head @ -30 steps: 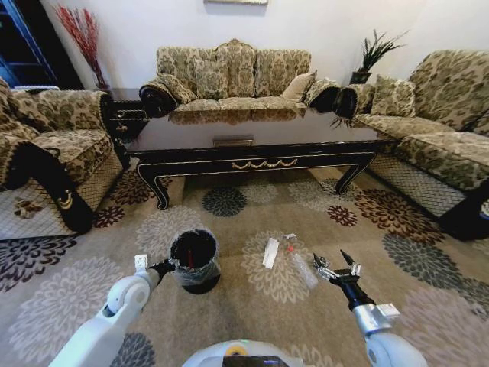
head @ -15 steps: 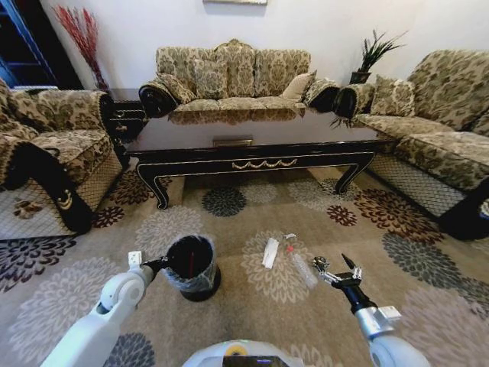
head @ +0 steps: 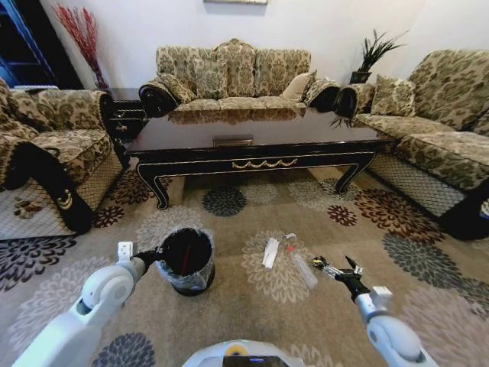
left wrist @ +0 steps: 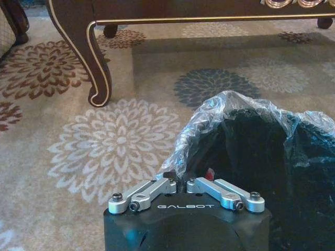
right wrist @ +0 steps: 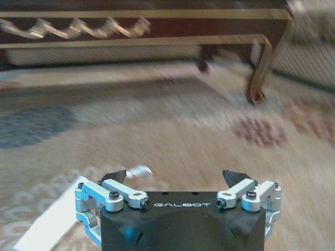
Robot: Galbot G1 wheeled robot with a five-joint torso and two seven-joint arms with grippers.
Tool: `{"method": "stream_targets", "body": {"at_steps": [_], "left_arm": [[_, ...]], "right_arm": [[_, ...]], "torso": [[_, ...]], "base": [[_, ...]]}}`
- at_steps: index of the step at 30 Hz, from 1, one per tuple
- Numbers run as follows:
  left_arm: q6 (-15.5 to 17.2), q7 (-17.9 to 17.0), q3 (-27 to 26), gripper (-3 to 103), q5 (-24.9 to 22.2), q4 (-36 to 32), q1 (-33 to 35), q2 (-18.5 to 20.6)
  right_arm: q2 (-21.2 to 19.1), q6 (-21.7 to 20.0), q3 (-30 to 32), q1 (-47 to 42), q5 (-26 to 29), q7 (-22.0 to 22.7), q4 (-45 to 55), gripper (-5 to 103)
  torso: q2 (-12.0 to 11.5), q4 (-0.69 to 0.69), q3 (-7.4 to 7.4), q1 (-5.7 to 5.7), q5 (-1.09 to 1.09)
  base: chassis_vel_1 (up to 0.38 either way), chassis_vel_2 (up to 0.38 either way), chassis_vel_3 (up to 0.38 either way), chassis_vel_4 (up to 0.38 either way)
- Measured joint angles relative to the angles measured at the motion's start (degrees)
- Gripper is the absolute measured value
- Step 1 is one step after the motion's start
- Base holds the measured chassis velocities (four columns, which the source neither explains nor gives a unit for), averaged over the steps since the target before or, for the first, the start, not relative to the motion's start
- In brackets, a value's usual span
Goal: Move to the front of the table and pick up the trash from the floor, then place it into the trash bin.
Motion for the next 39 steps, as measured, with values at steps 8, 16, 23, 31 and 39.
{"method": "stream_targets", "body": {"at_steps": [8, 16, 23, 31, 39], "left_arm": [[0.0, 0.4, 1.5, 4, -0.6, -1.3, -0.2, 1.5], [0.0, 0.5, 1.6, 4, -0.8, -2.5, 0.6, 1.6], [-0.3, 1.3, 0.9, 4, -0.9, -3.4, 1.7, 2.0], [-0.6, 0.9, 0.7, 4, -0.2, -2.6, 2.1, 2.3], [-0.7, 0.7, 0.7, 4, -1.2, -2.4, 1.2, 2.8]], "right_arm": [[-0.3, -6.1, -1.5, 7.4, 11.7, 5.1, -7.3, 100], [-0.5, -11.0, -5.1, 14.0, 19.3, 6.4, -14.8, 100], [-0.4, -12.2, -6.6, 19.4, 24.4, 6.6, -19.0, 100], [1.3, -14.4, -7.5, 26.6, 29.0, 8.2, -26.3, 100], [3.8, -15.0, -6.6, 26.8, 28.2, 9.4, -28.2, 100]], "torso": [[0.0, -0.02, 0.00, 0.00, -0.01], [0.0, -0.05, 0.00, 0.00, -0.01], [0.0, -0.03, 0.00, 0.00, -0.03], [0.0, -0.03, 0.00, 0.00, -0.03], [0.0, -0.05, 0.00, 0.00, -0.02]], "base": [[0.000, 0.000, 0.000, 0.000], [0.000, 0.000, 0.000, 0.000], [0.000, 0.000, 0.000, 0.000], [0.000, 0.000, 0.000, 0.000], [0.000, 0.000, 0.000, 0.000]]}}
